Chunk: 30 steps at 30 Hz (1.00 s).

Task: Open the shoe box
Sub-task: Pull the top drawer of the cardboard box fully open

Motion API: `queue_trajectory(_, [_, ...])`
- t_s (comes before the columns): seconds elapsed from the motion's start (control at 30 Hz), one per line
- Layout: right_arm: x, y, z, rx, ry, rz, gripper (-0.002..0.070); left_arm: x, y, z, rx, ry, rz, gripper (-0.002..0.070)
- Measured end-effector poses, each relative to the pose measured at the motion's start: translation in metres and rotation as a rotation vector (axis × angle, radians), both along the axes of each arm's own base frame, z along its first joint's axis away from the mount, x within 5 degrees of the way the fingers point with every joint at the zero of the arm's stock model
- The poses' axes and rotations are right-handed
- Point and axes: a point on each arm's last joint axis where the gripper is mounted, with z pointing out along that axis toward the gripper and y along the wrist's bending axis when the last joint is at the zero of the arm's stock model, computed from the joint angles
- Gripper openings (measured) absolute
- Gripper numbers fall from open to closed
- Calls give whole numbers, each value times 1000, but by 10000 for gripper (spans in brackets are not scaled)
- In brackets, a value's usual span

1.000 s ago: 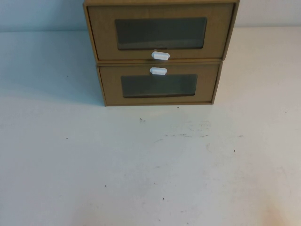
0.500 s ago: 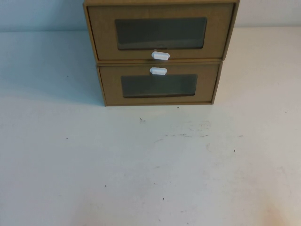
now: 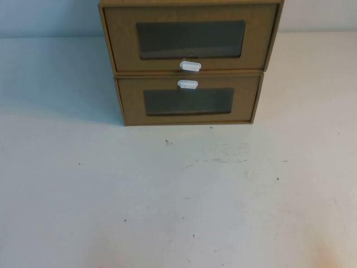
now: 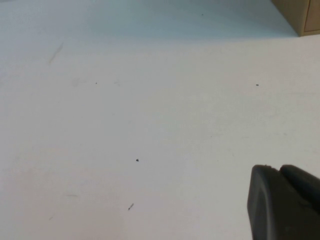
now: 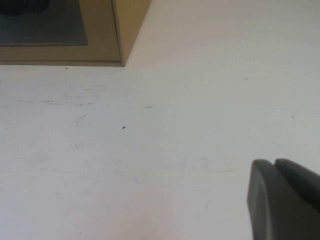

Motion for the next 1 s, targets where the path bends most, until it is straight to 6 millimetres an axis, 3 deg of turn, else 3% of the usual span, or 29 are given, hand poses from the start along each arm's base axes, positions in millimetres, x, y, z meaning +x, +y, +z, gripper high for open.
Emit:
queue_trajectory(0.7, [0,0,0,0,0,0,-14,0,0,0,9,-4,0,-4])
queue_trajectory(1.0, [0,0,0,0,0,0,-14,4,-6,22,-409,-228,18,-4])
